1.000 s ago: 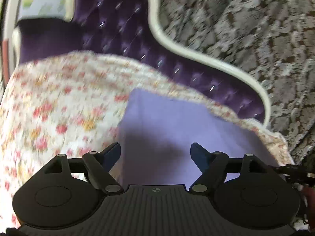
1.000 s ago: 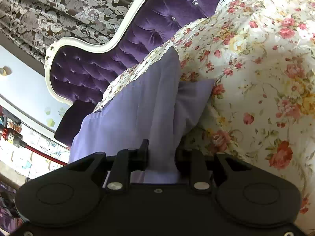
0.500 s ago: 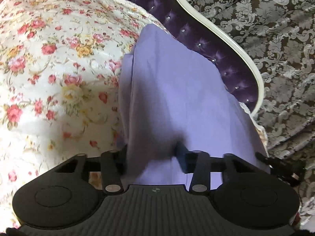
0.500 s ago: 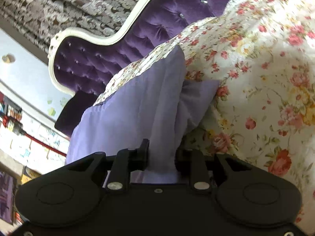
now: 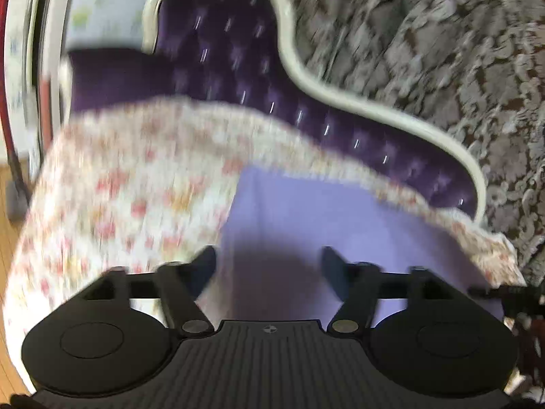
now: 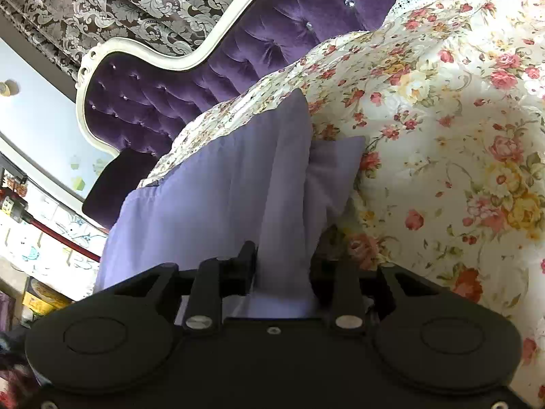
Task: Fold small clothes
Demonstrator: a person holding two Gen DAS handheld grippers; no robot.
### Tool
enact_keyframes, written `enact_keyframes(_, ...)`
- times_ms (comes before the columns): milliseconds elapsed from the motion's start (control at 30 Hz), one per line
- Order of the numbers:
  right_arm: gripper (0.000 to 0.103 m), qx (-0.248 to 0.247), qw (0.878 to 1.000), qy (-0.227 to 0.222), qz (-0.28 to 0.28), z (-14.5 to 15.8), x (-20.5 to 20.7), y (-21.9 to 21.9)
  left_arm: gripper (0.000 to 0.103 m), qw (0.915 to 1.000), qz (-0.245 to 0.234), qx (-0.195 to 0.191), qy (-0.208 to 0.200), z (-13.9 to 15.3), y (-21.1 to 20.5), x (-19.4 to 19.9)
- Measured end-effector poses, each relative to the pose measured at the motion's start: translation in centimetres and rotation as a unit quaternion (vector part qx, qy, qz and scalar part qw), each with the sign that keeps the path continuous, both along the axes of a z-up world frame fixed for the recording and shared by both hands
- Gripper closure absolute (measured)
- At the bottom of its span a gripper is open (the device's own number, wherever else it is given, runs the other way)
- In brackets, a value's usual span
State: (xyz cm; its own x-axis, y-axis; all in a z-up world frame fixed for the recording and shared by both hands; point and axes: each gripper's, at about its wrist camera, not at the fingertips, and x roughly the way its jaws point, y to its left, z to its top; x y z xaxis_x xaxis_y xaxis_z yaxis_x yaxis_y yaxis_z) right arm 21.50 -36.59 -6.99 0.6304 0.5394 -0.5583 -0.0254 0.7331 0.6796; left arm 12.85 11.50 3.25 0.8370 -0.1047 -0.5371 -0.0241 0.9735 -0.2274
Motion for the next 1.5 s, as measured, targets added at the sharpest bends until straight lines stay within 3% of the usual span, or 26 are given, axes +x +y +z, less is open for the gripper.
enact_keyframes(100, 0.058, -0.009, 1.000, -0.005, -0.002, -0.2, -0.2, 0.2, 0.022, 0.9986, -0.003, 0.044, -0.031, 1.3, -4.2, 0.8)
enact_keyframes(233, 0.057, -0.002, 1.000, -0.009, -0.010, -0.4, -0.6, 0.0, 0.022, 0.9944, -0.010, 0.101, -0.030, 0.2, -9.6, 3.6)
enact_keyframes(367, 0.057, 0.000, 1.000, -0.011, -0.014, -0.5, -0.7, 0.1, 0.022, 0.9963, -0.044, 0.073, -0.005, -1.7, -11.2, 6.5)
enact_keyframes(500, 0.057, -0.005, 1.000, -0.012, -0.012, -0.4, -0.7, 0.2, 0.022, 0.9972, -0.044, 0.057, 0.020, -3.5, -12.0, 8.9)
enact_keyframes(633, 0.056, -0.008, 1.000, -0.014, -0.011, -0.4, -0.7, 0.3, 0.022, 0.9949, -0.044, 0.064, 0.064, -6.2, -12.4, 11.0)
enact_keyframes(767, 0.055, -0.012, 1.000, -0.015, -0.010, -0.3, -0.6, 0.3, 0.019, 0.9886, -0.037, 0.110, 0.096, -9.3, -13.0, 12.5)
enact_keyframes(833, 0.054, -0.016, 1.000, -0.016, -0.009, -0.3, -0.6, 0.4, 0.015, 0.9868, -0.039, 0.127, 0.093, -10.0, -13.3, 12.6)
enact_keyframes(1000, 0.050, -0.016, 1.000, -0.017, -0.013, -0.4, -0.7, 0.3, 0.013, 0.9872, -0.034, 0.125, 0.094, -9.9, -13.3, 12.5)
enact_keyframes(1167, 0.036, -0.015, 1.000, -0.018, -0.020, -0.3, -1.5, 0.0, 0.012, 0.9876, -0.030, 0.127, 0.088, -10.0, -13.5, 12.7)
enact_keyframes(1500, 0.020, 0.034, 0.998, 0.003, -0.043, -0.2, -4.4, -3.3, 0.012, 0.9879, -0.030, 0.128, 0.082, -10.2, -13.5, 12.8)
